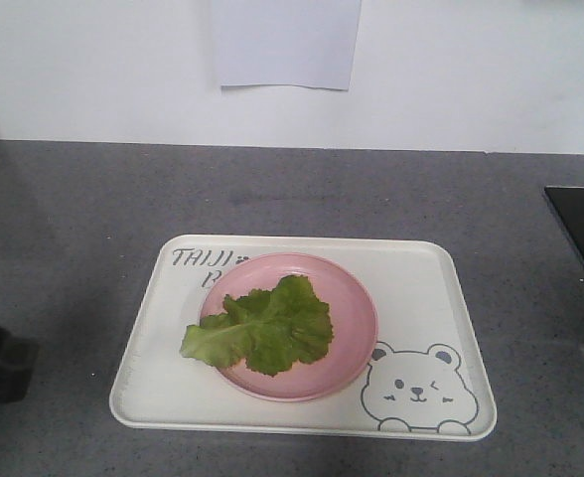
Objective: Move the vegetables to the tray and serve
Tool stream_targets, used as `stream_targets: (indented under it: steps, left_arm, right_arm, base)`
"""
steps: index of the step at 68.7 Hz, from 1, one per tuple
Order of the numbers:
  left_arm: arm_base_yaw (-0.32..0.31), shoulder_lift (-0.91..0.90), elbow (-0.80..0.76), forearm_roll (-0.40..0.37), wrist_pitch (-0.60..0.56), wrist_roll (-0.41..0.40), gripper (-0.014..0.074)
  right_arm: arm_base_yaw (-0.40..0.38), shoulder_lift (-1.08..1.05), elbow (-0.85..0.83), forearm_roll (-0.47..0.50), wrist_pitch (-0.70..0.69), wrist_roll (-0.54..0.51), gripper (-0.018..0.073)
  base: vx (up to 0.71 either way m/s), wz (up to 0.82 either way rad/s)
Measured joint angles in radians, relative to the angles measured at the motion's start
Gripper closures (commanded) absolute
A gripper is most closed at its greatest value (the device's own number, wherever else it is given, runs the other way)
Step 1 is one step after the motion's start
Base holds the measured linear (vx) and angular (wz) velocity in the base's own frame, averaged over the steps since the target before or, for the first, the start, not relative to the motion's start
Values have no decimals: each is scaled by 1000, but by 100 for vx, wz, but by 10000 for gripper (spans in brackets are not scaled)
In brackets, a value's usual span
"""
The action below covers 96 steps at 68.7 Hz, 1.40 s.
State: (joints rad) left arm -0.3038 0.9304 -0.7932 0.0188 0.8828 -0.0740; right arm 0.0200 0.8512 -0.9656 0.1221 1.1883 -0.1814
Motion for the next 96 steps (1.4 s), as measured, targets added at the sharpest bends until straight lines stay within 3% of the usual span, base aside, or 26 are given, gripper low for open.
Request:
stream_targets:
  steps: [19,36,47,68,73,96]
  left_arm:
    - [0,-207,108,130,-13,-103,163]
    - [0,-280,121,148,-26,-121,178]
    - [0,-282,121,148,-27,-122,278]
    - [0,-282,121,148,-27,-122,554]
    - [0,-282,121,148,-27,-122,601]
    - [0,-282,121,148,-27,-122,603]
  right_arm:
    - [0,-205,0,-30,48,20,276]
    - [0,-276,0,-34,57,22,278]
    - [0,-283,0,-30,57,25,341]
    - [0,-283,0,-30,57,27,569]
    - [0,-283,0,-30,57,29,571]
    - [0,-283,0,-30,64,35,569]
  base:
    - [0,0]
    - [0,0]
    - [0,0]
    - [0,0]
    - [0,0]
    - [0,0]
